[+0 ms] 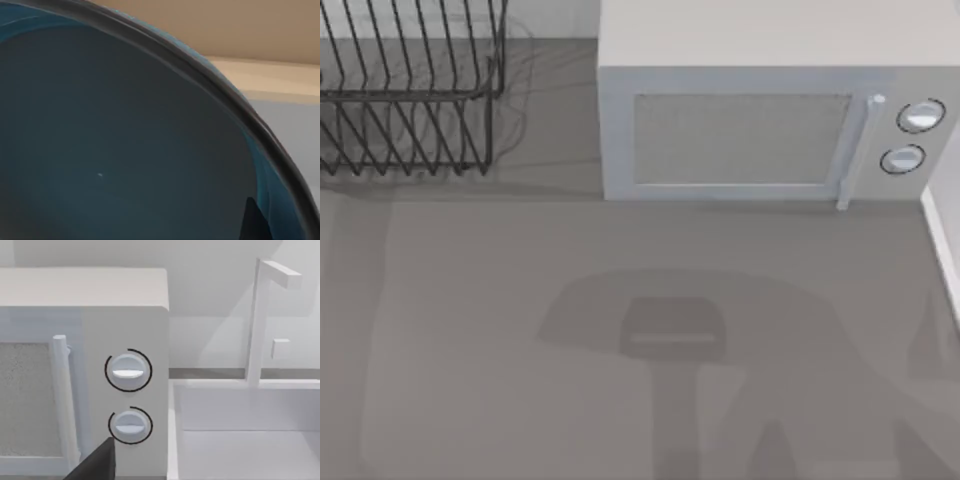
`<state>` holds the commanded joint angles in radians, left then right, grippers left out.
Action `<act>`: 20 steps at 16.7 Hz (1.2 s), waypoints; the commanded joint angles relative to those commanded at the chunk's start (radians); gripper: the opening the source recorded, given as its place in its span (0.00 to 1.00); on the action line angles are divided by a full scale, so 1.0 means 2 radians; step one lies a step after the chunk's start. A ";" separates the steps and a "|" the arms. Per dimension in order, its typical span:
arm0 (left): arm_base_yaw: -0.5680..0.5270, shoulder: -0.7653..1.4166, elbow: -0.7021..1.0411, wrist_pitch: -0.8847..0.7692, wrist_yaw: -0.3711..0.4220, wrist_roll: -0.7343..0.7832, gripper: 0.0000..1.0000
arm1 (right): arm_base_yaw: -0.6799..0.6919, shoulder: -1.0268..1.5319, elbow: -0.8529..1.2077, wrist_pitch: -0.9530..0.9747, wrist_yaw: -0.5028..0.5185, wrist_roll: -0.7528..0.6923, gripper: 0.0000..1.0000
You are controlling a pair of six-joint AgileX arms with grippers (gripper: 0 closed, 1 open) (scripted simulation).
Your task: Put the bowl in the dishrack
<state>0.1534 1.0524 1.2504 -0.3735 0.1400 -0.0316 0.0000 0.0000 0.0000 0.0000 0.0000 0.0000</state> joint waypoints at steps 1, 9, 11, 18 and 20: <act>0.007 -0.022 -0.017 0.020 0.005 0.007 0.00 | 0.000 0.000 0.000 0.000 0.000 0.000 1.00; 0.014 -0.081 -0.068 0.074 0.033 0.022 0.00 | 0.000 0.000 0.000 0.000 0.000 0.000 1.00; 0.014 -0.079 -0.067 0.074 0.032 0.022 0.00 | 0.000 0.000 0.000 0.000 0.000 0.000 1.00; 0.001 0.058 -0.080 0.219 0.019 0.022 0.00 | 0.000 0.000 0.000 0.000 0.000 0.000 1.00; -0.007 0.123 -0.092 0.297 0.012 0.024 0.00 | 0.000 0.000 0.000 0.000 0.000 0.000 1.00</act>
<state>0.1396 1.2980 1.0663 0.2195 0.1649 0.0160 0.0000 0.0000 0.0000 0.0000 0.0000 0.0000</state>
